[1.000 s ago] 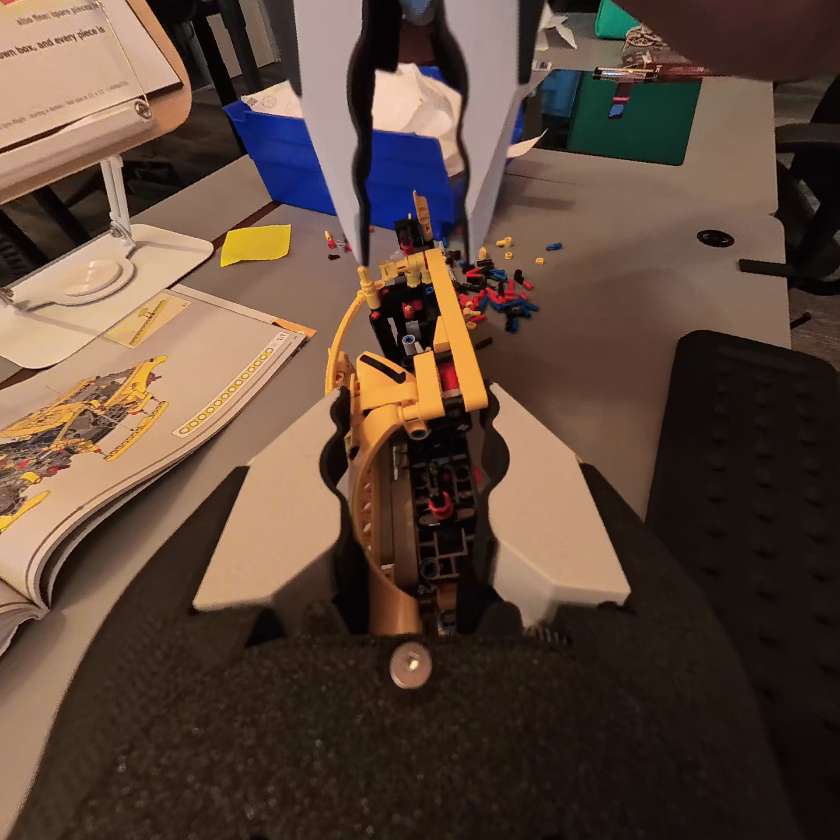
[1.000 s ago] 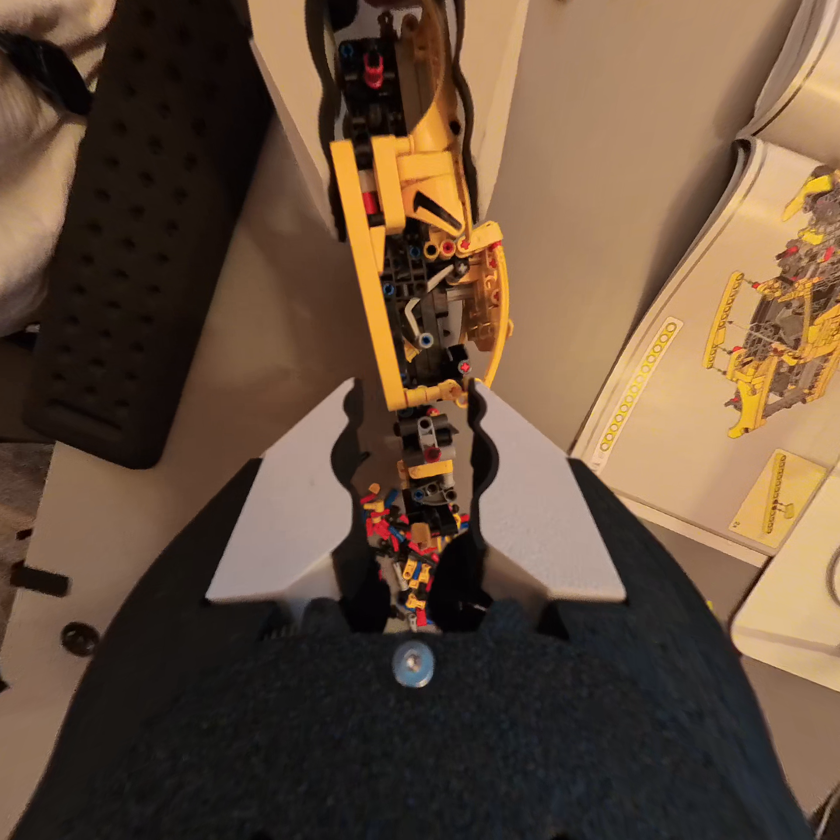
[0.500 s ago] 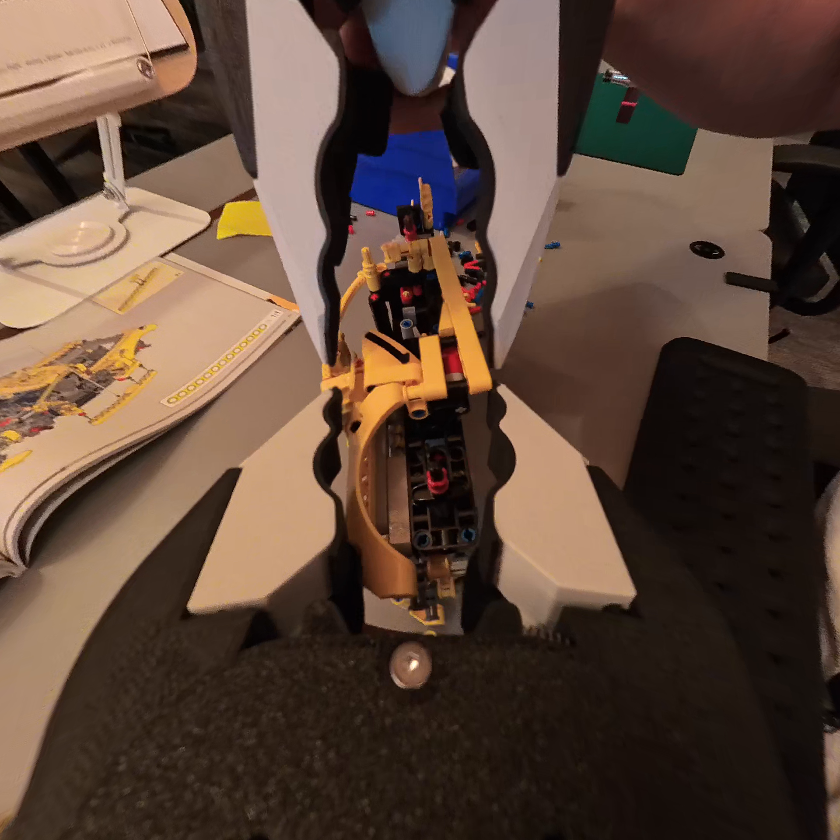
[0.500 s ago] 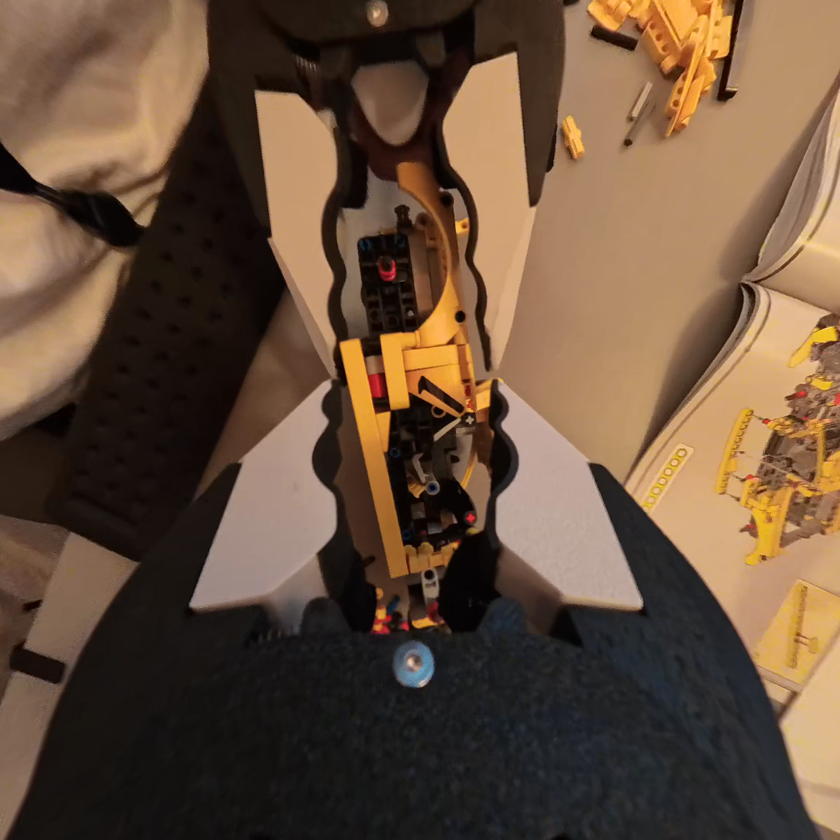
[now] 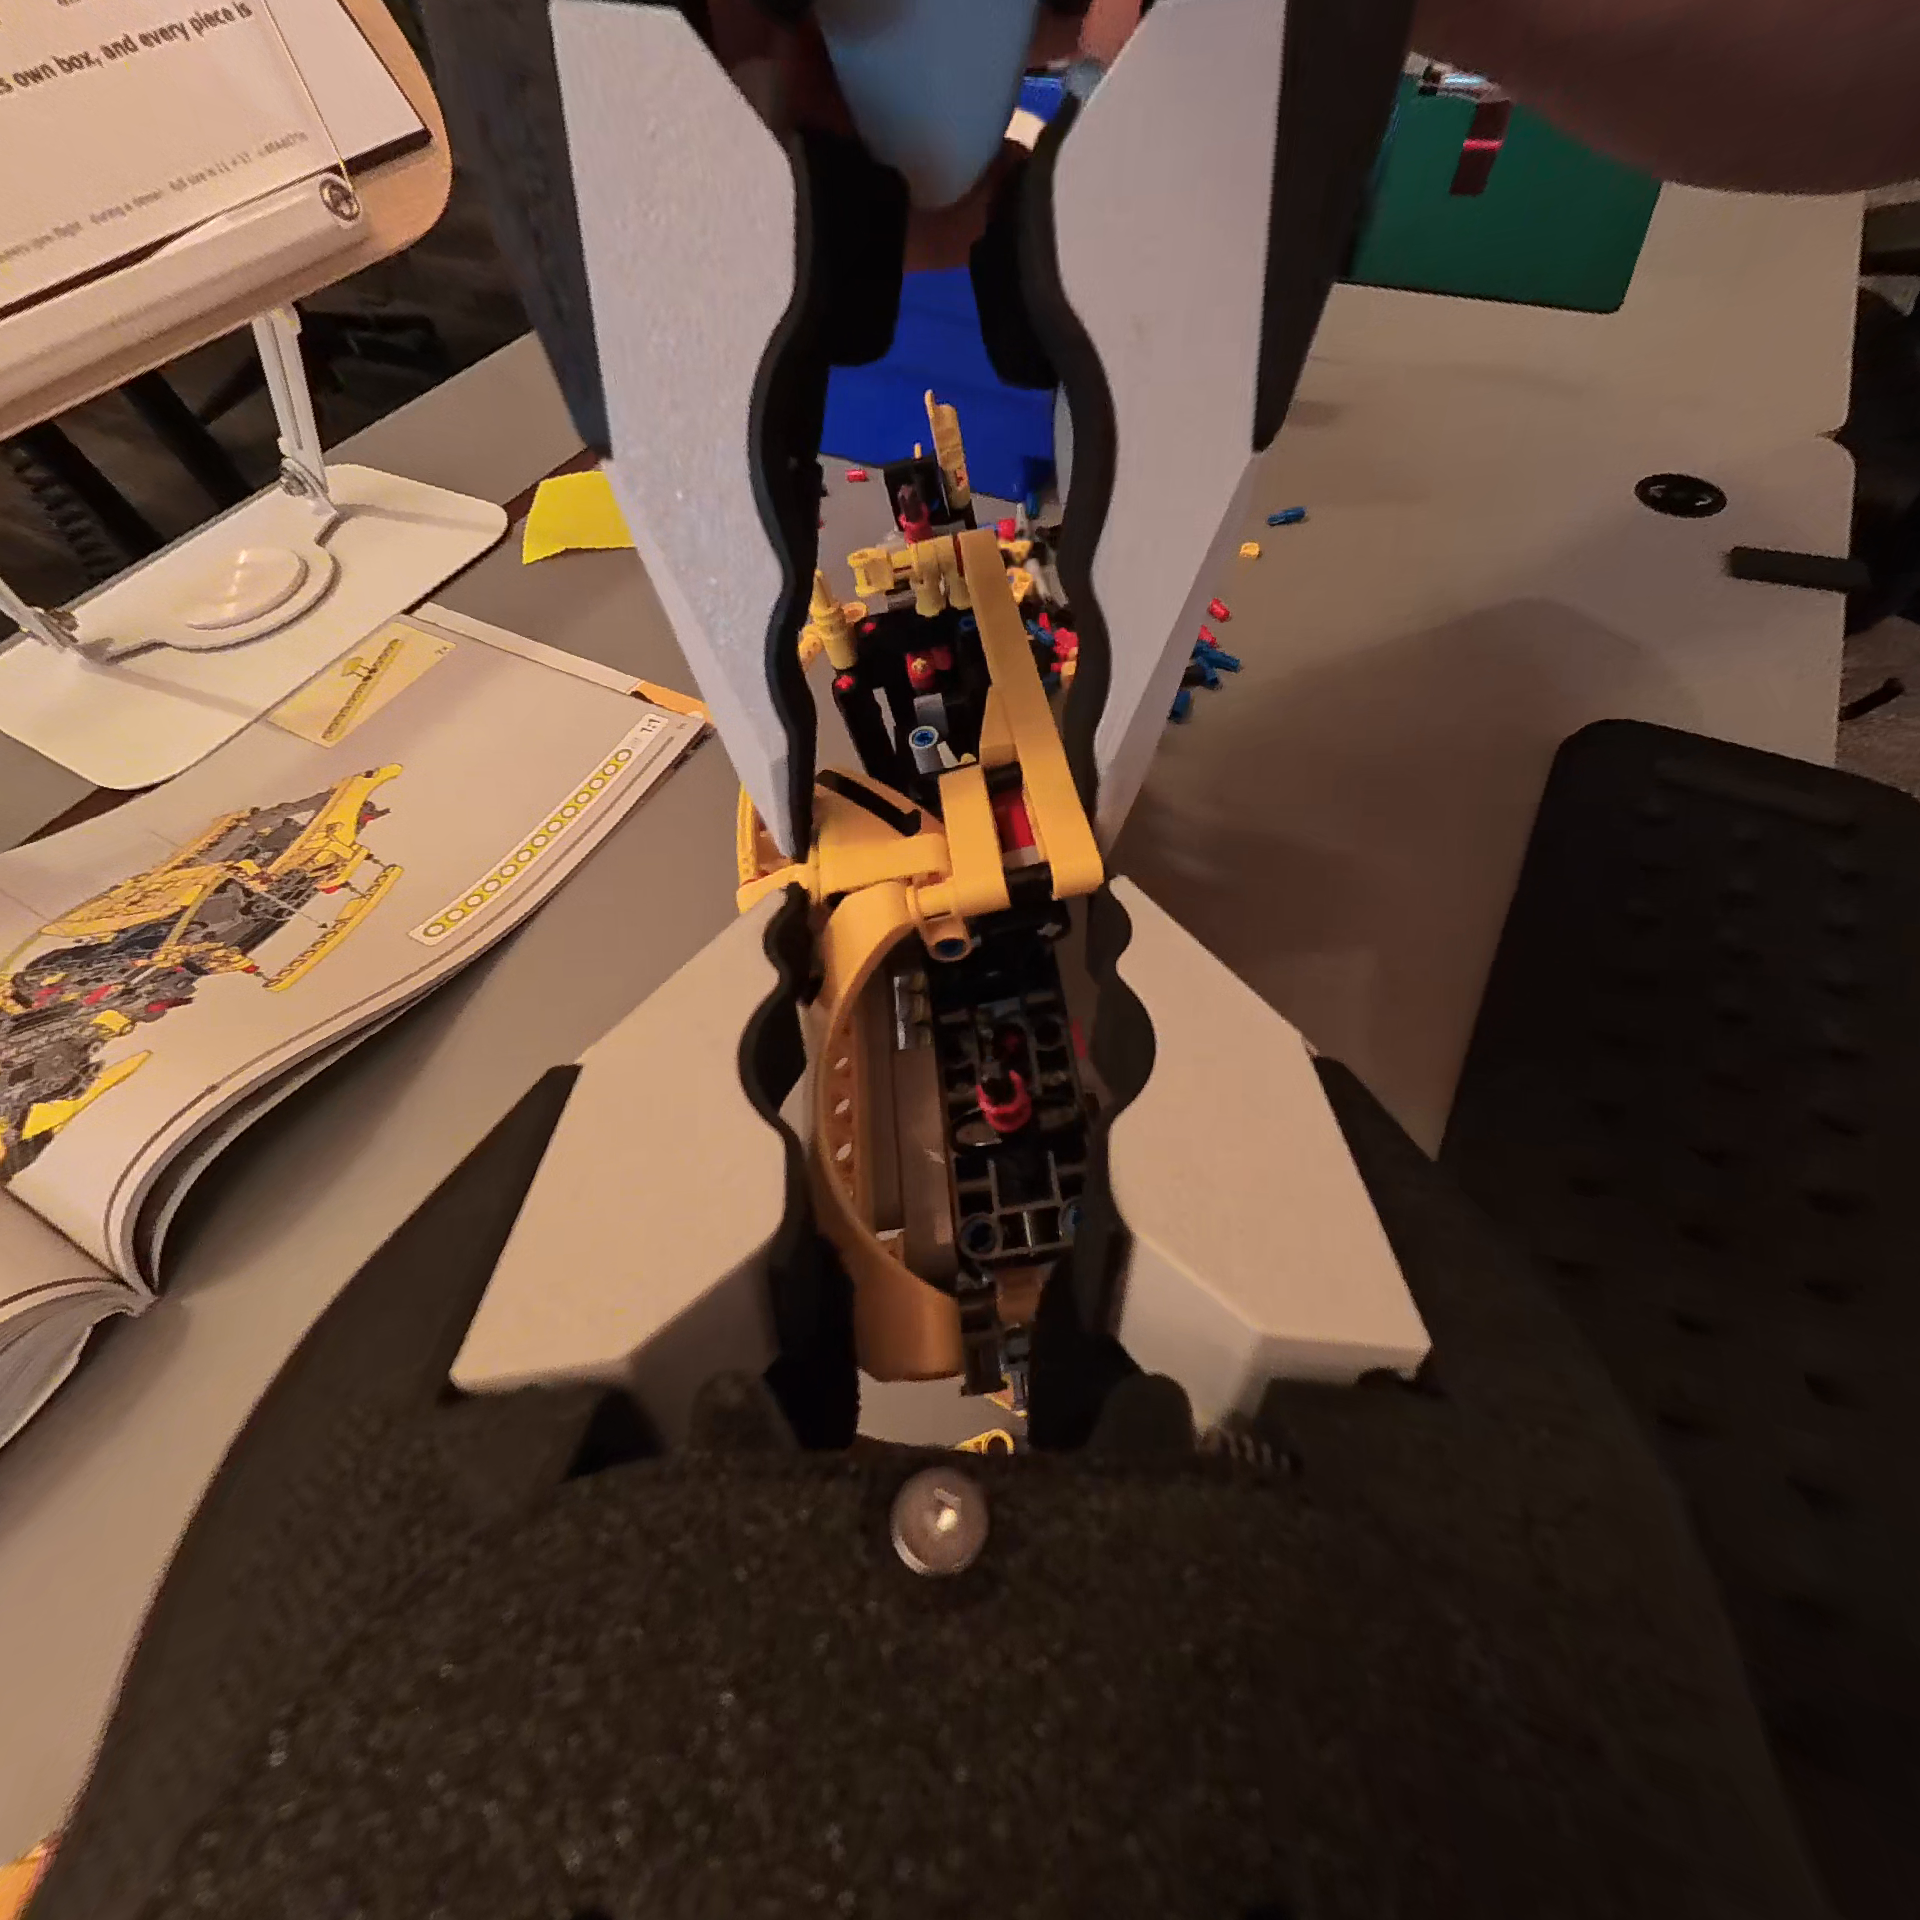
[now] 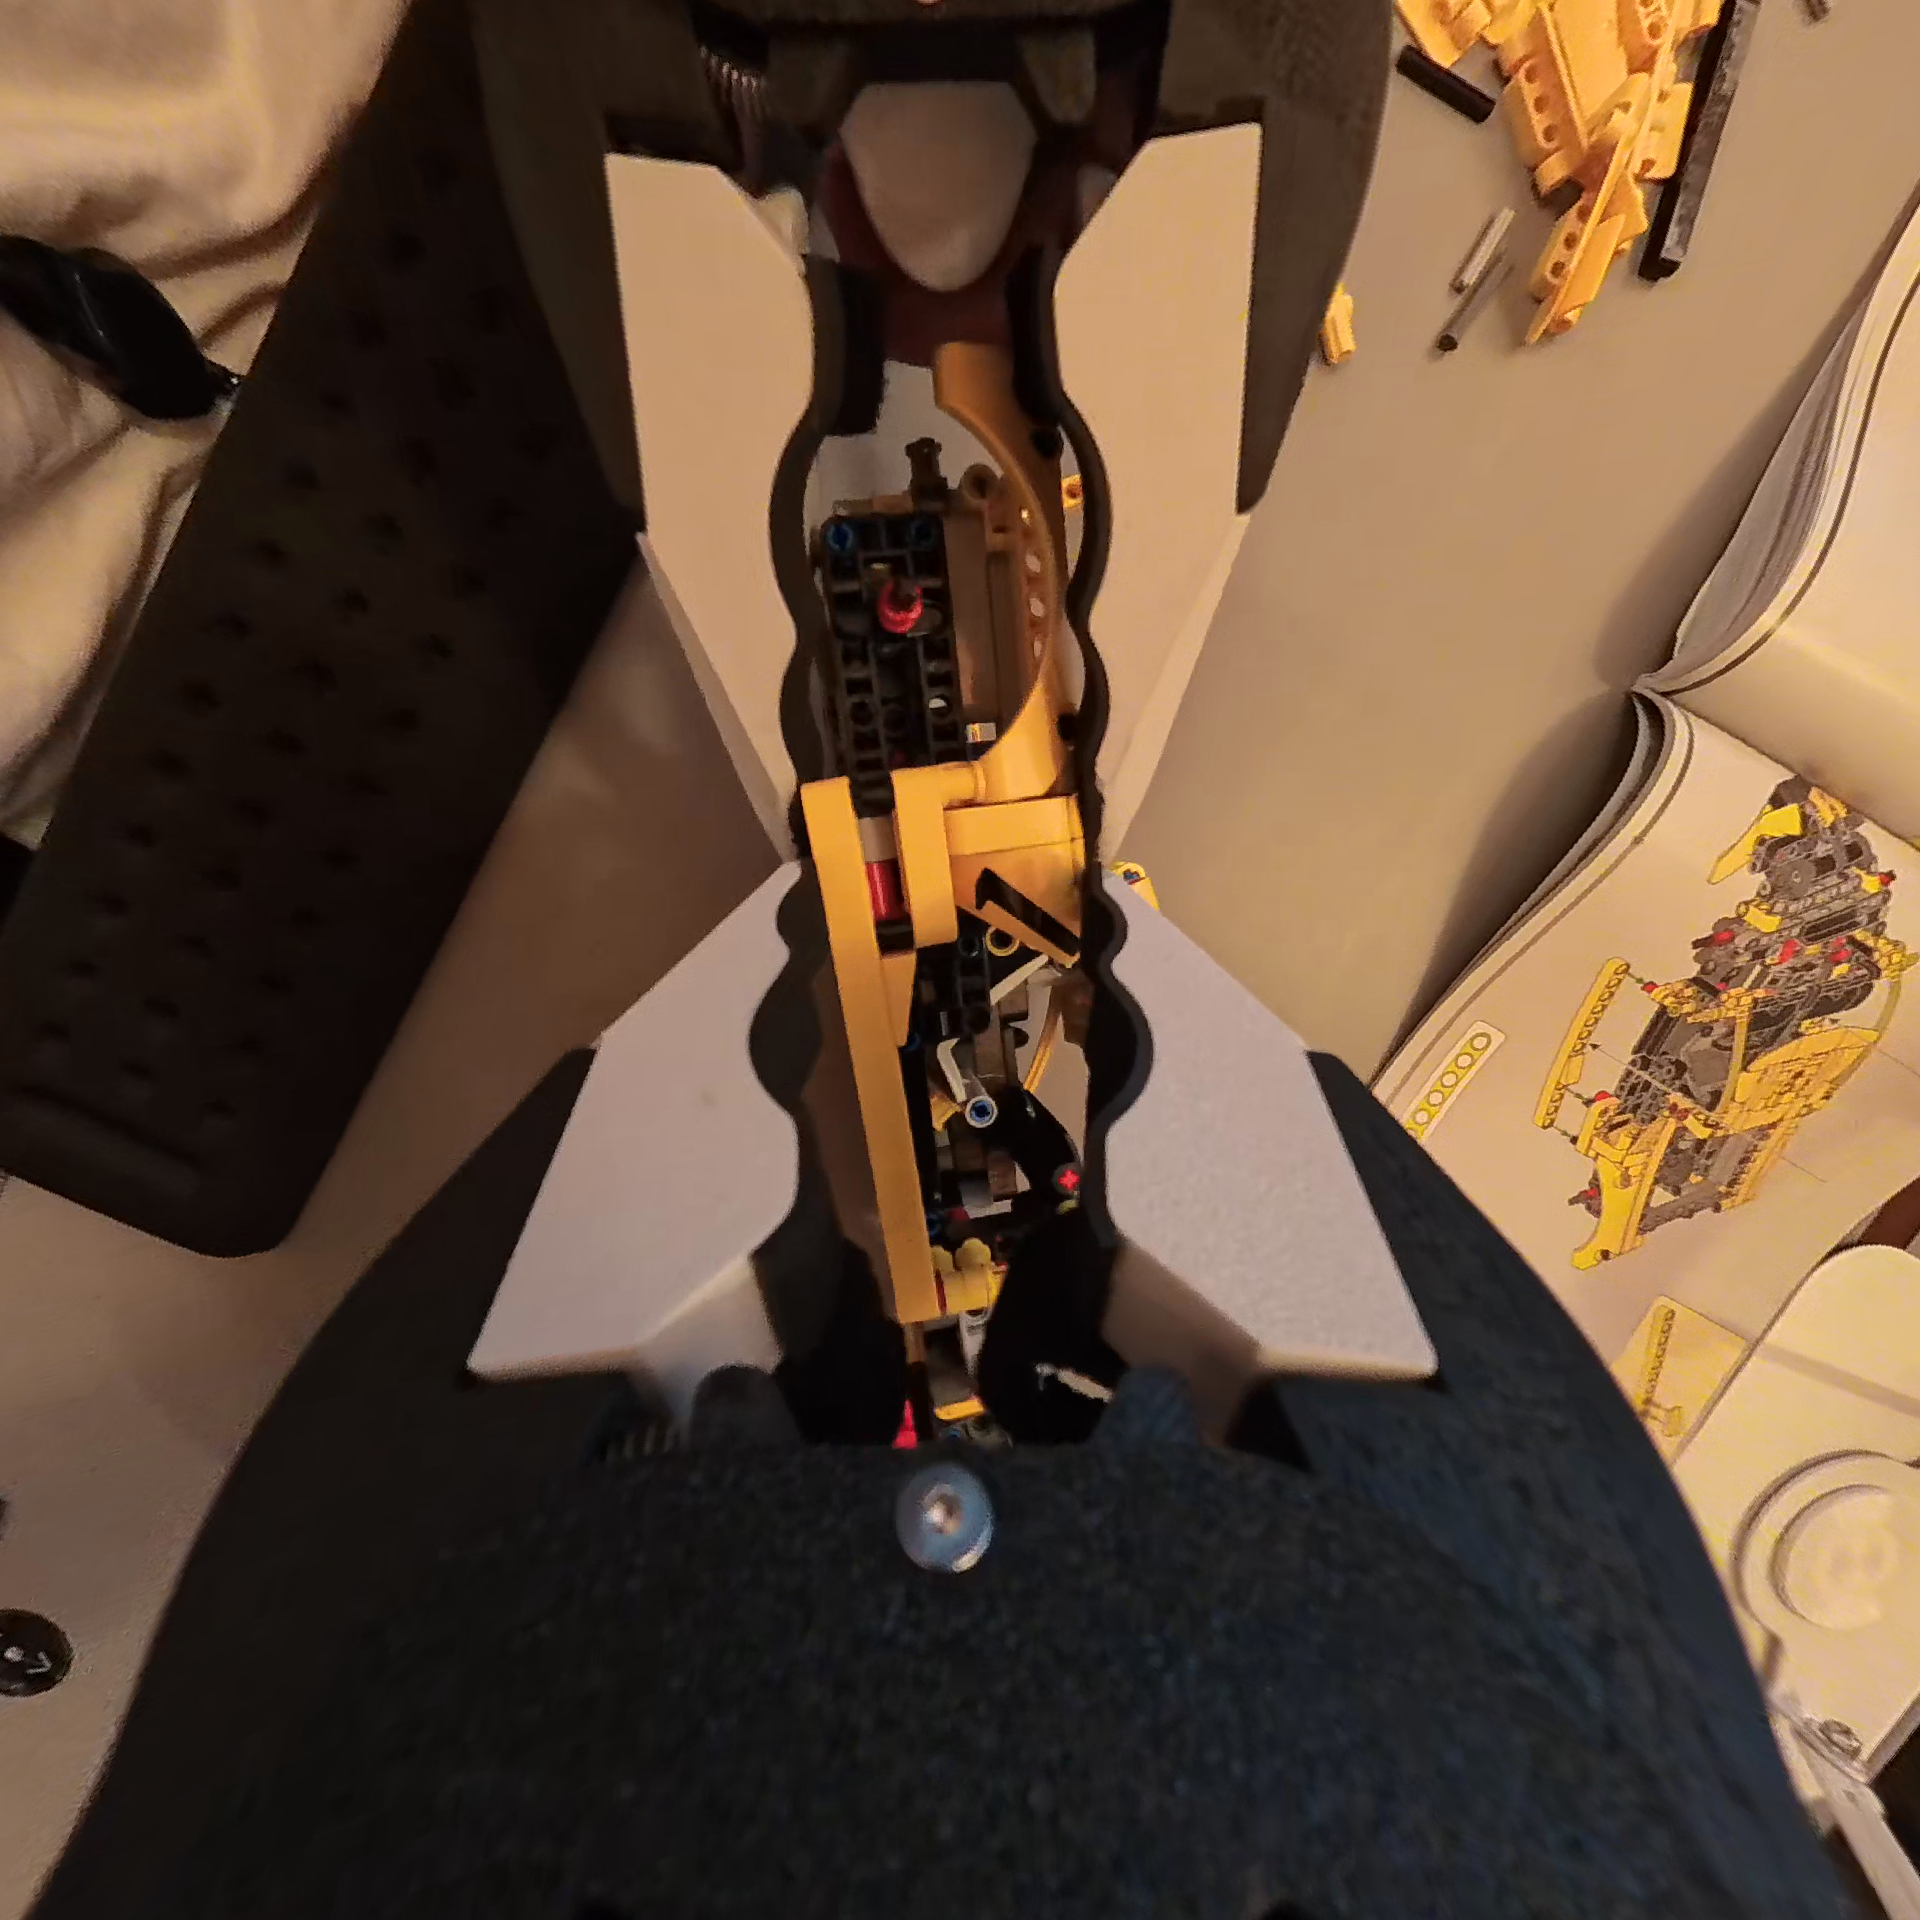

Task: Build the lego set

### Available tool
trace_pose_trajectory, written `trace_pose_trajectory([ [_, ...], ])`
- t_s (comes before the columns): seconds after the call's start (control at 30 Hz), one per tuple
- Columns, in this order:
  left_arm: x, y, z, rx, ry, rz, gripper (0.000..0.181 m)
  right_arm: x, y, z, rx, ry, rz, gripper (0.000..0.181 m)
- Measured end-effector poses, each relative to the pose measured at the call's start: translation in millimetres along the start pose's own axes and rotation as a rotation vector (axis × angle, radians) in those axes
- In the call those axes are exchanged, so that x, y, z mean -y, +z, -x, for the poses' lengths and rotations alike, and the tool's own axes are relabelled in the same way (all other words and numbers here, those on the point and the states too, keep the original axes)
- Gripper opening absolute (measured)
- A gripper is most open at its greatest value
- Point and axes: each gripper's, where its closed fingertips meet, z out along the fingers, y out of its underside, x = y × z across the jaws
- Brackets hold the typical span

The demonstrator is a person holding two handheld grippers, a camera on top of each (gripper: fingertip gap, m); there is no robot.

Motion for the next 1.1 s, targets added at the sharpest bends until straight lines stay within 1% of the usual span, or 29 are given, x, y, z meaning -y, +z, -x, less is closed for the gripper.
trace_pose_trajectory([
  [0.13,-0.2,-0.3,0.5,-0.005,0.005,-0.006,0.054,0.6,0.2,-0.7,-0.002,-0.015,-0.013,0.048],
  [0.27,2.6,1.1,-0.3,-0.029,-0.04,-0.058,0.058,-0.1,-0.7,-1.7,0.03,0.092,-0.08,0.052],
  [0.4,3.6,0.6,-0.8,-0.015,-0.024,-0.072,0.058,3.5,-5.1,-1.3,-0.053,0.03,-0.107,0.052],
  [0.5,5.8,-8.4,0.4,-0.031,-0.063,-0.097,0.058,6.9,-15.6,-2.6,-0.103,0.022,-0.138,0.051],
  [0.57,5.6,-15.6,2.6,-0.047,-0.097,-0.108,0.056,7.6,-19.1,7.6,-0.046,0.044,-0.147,0.05],
  [0.63,1.8,-18.8,4.5,-0.068,-0.108,-0.093,0.052,2.9,-16.3,15.4,0.01,0.061,-0.113,0.049],
  [0.7,-2.1,-18.6,5.1,-0.095,-0.117,-0.07,0.046,0.1,-12.0,15.4,0.019,0.064,-0.088,0.05],
  [0.73,-3.3,-18.1,5.2,-0.103,-0.116,-0.063,0.045,1.8,-12.2,15.3,0.021,0.06,-0.095,0.047],
  [0.77,-3.4,-17.8,4.3,-0.111,-0.114,-0.061,0.041,3.1,-12.4,17.2,0.037,0.057,-0.094,0.04],
  [0.83,-3.1,-17.3,3.7,-0.105,-0.105,-0.057,0.041,5.8,-10.5,19.0,0.052,0.06,-0.088,0.035],
  [0.93,-2.6,-16.2,3.5,-0.085,-0.105,-0.054,0.04,3.6,-7.2,12.9,-0.001,0.052,-0.048,0.023],
  [1.0,-2.4,-15.8,3.4,-0.071,-0.111,-0.057,0.04,3.2,-6.8,13.2,0.002,0.068,-0.033,0.023],
  [1.1,-1.9,-14.5,3.6,-0.053,-0.124,-0.061,0.039,1.8,-7.4,13.6,0.044,0.164,-0.025,0.023],
])
